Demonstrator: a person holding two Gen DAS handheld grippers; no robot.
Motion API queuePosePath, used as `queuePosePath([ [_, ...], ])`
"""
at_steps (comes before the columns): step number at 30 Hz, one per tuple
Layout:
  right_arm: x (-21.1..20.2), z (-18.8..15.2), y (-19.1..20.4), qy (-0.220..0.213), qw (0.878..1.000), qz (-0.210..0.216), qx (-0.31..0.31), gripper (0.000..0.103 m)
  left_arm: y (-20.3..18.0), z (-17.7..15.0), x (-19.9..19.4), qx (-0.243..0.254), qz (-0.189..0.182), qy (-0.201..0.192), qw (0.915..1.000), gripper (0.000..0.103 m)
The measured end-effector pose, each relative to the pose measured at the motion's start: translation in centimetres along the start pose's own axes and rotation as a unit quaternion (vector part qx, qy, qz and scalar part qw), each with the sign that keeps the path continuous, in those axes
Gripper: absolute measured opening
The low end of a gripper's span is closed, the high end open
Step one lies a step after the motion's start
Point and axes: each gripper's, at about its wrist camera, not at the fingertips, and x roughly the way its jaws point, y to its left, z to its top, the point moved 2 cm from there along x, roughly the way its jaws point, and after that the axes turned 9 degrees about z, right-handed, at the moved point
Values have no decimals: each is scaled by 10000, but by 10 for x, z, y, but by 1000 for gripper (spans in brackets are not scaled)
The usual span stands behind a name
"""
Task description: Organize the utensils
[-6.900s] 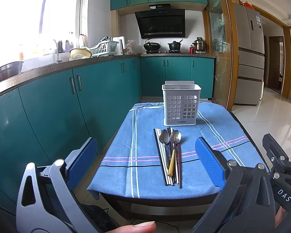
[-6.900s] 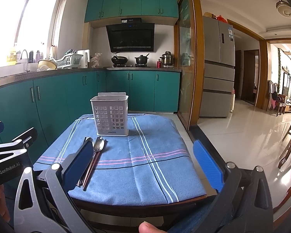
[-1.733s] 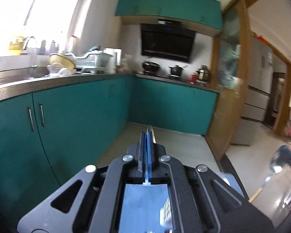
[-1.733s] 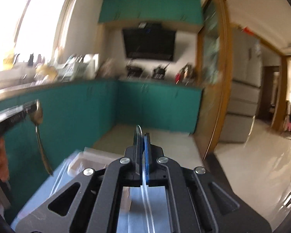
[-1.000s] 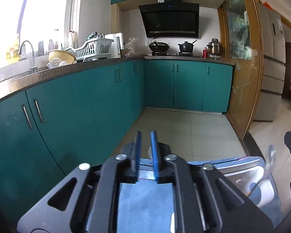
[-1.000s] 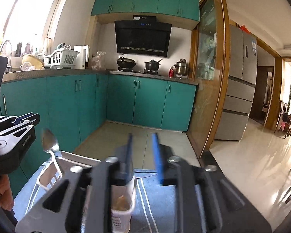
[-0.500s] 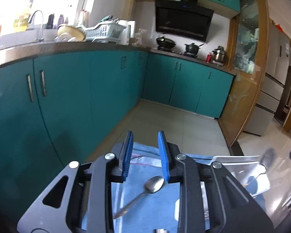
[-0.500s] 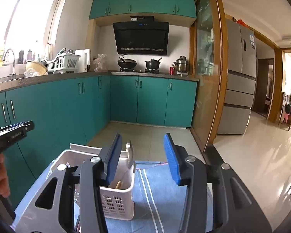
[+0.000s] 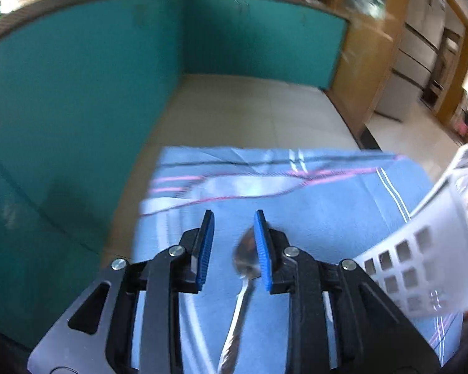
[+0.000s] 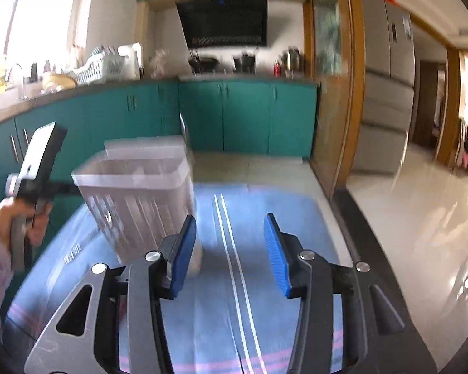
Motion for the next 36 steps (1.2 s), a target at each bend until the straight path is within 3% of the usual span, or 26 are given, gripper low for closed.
queuePosePath([
  [6, 13, -48, -17, 607, 9973, 110, 395, 45, -12, 0, 33, 286, -588, 392, 9971, 25],
  [11, 25, -60, -24, 793, 9950, 156, 584, 45, -12, -8, 48, 304, -731, 594, 9951, 23],
  [13, 30, -64, -24, 827, 9945, 158, 628, 45, -7, -8, 45, 179, -876, 580, 9943, 6],
  [17, 37, -67, -25, 946, 9929, 211, 689, 45, 1, -12, 40, 158, -877, 649, 9939, 3],
  [20, 35, -66, -26, 868, 9930, 284, 747, 45, 9, -11, 34, 38, -937, 568, 9940, 9],
  [22, 34, -66, -27, 851, 9931, 268, 756, 45, 12, -12, 30, -28, -997, 520, 9937, 24],
  [24, 36, -67, -27, 921, 9925, 254, 766, 45, 11, -12, 30, -19, -1007, 522, 9935, 30],
  [29, 35, -68, -27, 927, 9923, 220, 791, 45, 1, -21, 33, 69, -1170, 647, 9910, 32],
  [30, 35, -68, -27, 926, 9924, 203, 780, 45, -1, -20, 36, 59, -1214, 665, 9904, 31],
  [31, 35, -68, -27, 926, 9926, 193, 765, 45, -3, -21, 38, 6, -1260, 698, 9896, 17],
  [32, 35, -68, -26, 928, 9927, 193, 746, 45, -4, -22, 40, -56, -1324, 792, 9880, 9],
  [36, 33, -68, -22, 897, 9938, 138, 640, 45, -7, -25, 31, -146, -1364, 676, 9882, 2],
])
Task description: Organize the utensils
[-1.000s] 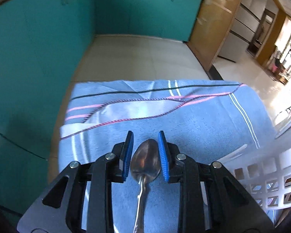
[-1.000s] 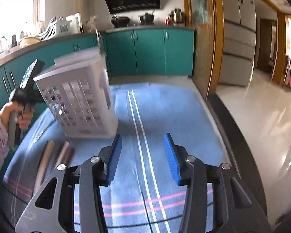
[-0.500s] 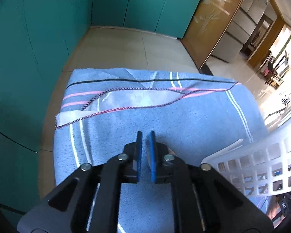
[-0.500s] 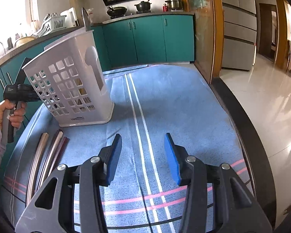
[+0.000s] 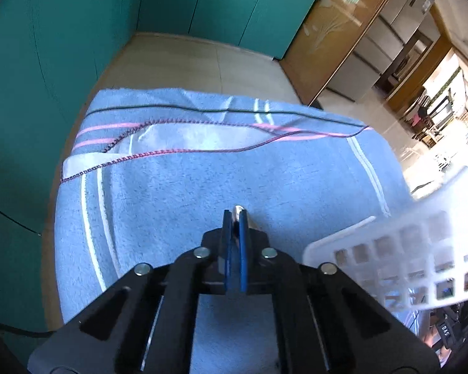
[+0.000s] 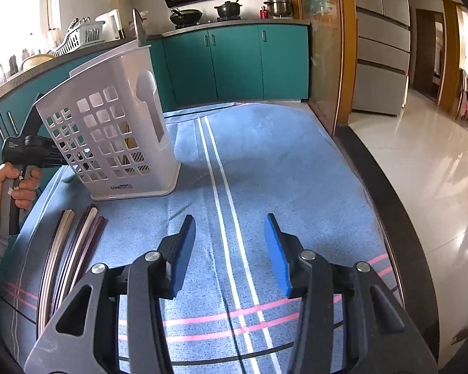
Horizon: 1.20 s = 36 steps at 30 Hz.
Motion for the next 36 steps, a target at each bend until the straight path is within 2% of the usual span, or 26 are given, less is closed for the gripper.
queuePosePath([
  [3, -1, -2, 3, 12, 10000, 16, -36, 45, -2, -3, -25, -86, 213, -295, 9993, 1],
  [5, -3, -3, 5, 4, 10000, 11, -24, 45, -2, -4, -54, -131, 411, -690, 9967, 1],
  [8, -5, -6, 9, 22, 10000, 47, -39, 45, -2, -4, -109, -363, 746, -1382, 9869, 1],
  [10, -6, -6, 15, 43, 9999, 106, -99, 45, -8, 0, -151, -461, 1082, -1978, 9732, 1],
  [12, -6, -6, 21, 37, 9998, 143, -142, 45, -19, 6, -204, -594, 1374, -2678, 9518, 1],
  [16, -9, -10, 30, 42, 9995, 303, -113, 45, -50, 20, -265, -575, 1655, -3522, 9194, 1],
  [19, -13, -15, 35, 73, 9991, 396, -90, 45, -85, 36, -268, -216, 1914, -3622, 9120, 1],
  [22, -20, -18, 38, 47, 9989, 464, -58, 45, -122, 44, -240, 252, 2488, -3635, 8974, 1],
  [25, -27, -18, 38, 12, 9988, 485, -58, 45, -149, 42, -209, 725, 2930, -3508, 8865, 1],
  [28, -31, -18, 35, -8, 9987, 508, -13, 45, -156, 35, -193, 929, 3079, -3382, 8844, 1],
  [33, -29, -20, 29, 56, 9982, 583, 149, 45, -157, 28, -184, 1052, 2917, -3181, 8959, 4],
  [35, -28, -20, 29, 69, 9980, 605, 166, 45, -153, 25, -188, 956, 2738, -3137, 9041, 16],
  [36, -28, -20, 30, 79, 9980, 614, 157, 45, -151, 22, -189, 889, 2658, -3137, 9072, 25],
])
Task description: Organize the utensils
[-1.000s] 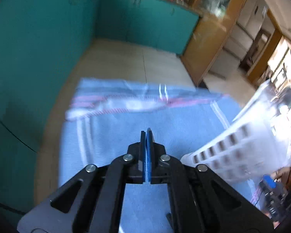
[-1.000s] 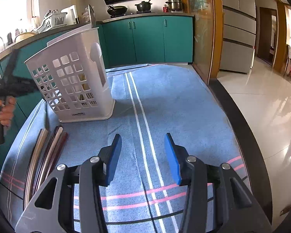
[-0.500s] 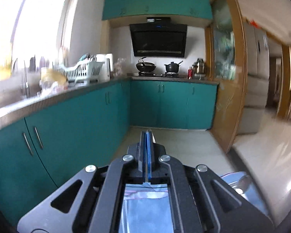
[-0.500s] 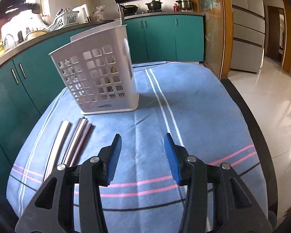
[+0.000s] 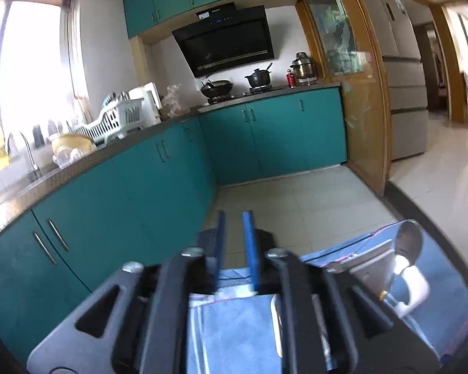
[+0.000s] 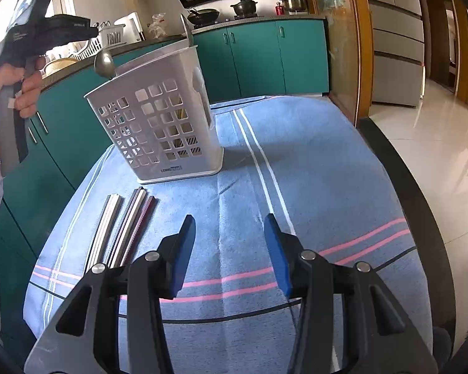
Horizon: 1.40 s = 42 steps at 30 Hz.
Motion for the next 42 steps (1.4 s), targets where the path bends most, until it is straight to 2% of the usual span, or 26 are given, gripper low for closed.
queuePosePath([
  [3, -1, 1, 4, 10, 10000, 39, -44, 45, 22, -10, -11, -394, -222, 76, 9989, 28],
  [5, 2, 2, 8, 65, 9999, 103, -99, 45, 42, -26, -17, -793, -375, 273, 9958, 30],
  [8, 12, 4, 16, 288, 9988, 400, -72, 45, 63, -65, -14, -1265, -766, 931, 9846, 30],
  [12, 39, 8, 39, 789, 9940, 745, -116, 45, 52, -133, 1, -1166, -1100, 1902, 9686, 29],
  [14, 59, 9, 58, 1084, 9909, 715, -347, 45, 43, -158, 9, -1080, -1249, 2247, 9603, 26],
  [16, 72, 8, 69, 1266, 9881, 730, -481, 45, 33, -184, 18, -1048, -1360, 2690, 9477, 26],
  [18, 89, 6, 81, 1489, 9851, 548, -659, 45, 24, -204, 26, -958, -1391, 3047, 9374, 25],
  [21, 104, 3, 88, 1674, 9822, 333, -783, 45, 18, -215, 27, -837, -1391, 3103, 9367, 25],
  [24, 106, 0, 96, 1632, 9804, 86, -1102, 45, 14, -213, 24, -668, -1361, 3007, 9416, 25],
  [27, 103, -3, 98, 1583, 9797, -51, -1231, 46, 12, -215, 19, -584, -1374, 2986, 9426, 25],
  [30, 97, -4, 93, 1536, 9806, -206, -1200, 47, 7, -213, 14, -556, -1691, 3054, 9354, 32],
  [32, 93, -4, 89, 1508, 9810, -256, -1195, 47, 3, -212, 13, -460, -1619, 2968, 9400, 32],
  [33, 91, -4, 87, 1501, 9811, -273, -1192, 47, 2, -212, 13, -455, -1584, 2961, 9408, 21],
  [35, 85, -5, 83, 1476, 9811, -370, -1196, 47, 5, -212, 13, -520, -1600, 3033, 9379, 21],
  [38, 77, -6, 68, 1441, 9819, -433, -1152, 47, 6, -212, 10, -568, -1573, 2995, 9393, 17],
  [39, 75, -6, 66, 1433, 9824, -417, -1128, 47, 7, -211, 7, -567, -1591, 2955, 9403, 7],
  [42, 71, -9, 61, 1420, 9835, -354, -1063, 47, 9, -212, 8, -698, -1711, 3037, 9347, 1],
])
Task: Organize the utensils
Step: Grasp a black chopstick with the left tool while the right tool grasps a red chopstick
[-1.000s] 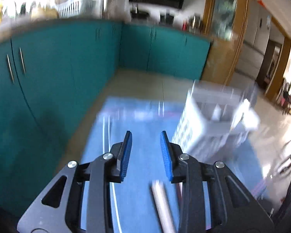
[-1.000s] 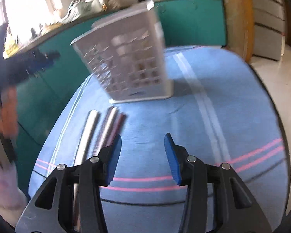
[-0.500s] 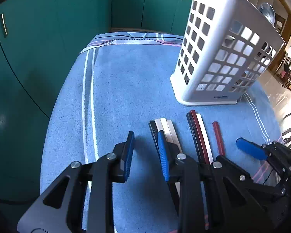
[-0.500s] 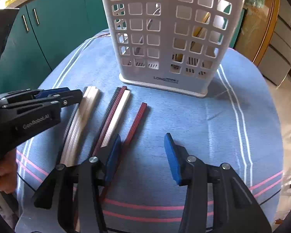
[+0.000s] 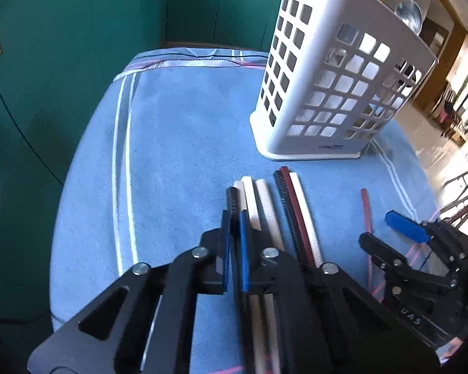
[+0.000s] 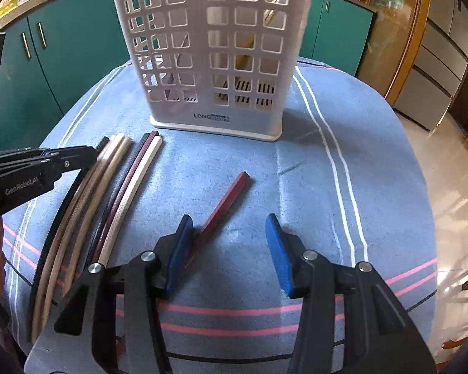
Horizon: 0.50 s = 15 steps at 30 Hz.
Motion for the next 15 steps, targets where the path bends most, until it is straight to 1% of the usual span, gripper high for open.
queuePosePath([
  [2, -1, 0, -3, -4, 10000, -14, 38, 47, 1, 0, -3, -29, 2, -37, 10000, 0],
  [4, -2, -2, -4, -14, 10000, -35, 51, 47, 3, 0, -3, 45, 256, -73, 9996, 0],
  [5, -3, -2, -4, -14, 10000, -36, 54, 47, 3, -1, 0, 124, 299, -39, 9995, 0],
  [7, -3, -2, -6, -7, 10000, -35, 51, 49, 4, -4, 3, 109, 219, 72, 9997, 1],
  [8, -4, -1, -5, -7, 10000, -58, 38, 50, 3, -4, 2, 105, 200, 55, 9997, 3],
  [9, -2, -2, -13, -3, 10000, -70, 36, 50, 3, -4, 1, 100, 168, 54, 9998, 5],
  [11, 1, -1, -15, 7, 9999, -98, 31, 50, 3, -1, -1, 35, 70, 36, 10000, 9],
  [12, 3, 2, -14, 19, 9999, -124, 21, 50, 2, 1, -1, 32, 35, 52, 10000, 13],
  [15, 7, 9, -13, 60, 9999, -142, 44, 50, -3, 5, 0, 171, 69, 80, 9998, 14],
])
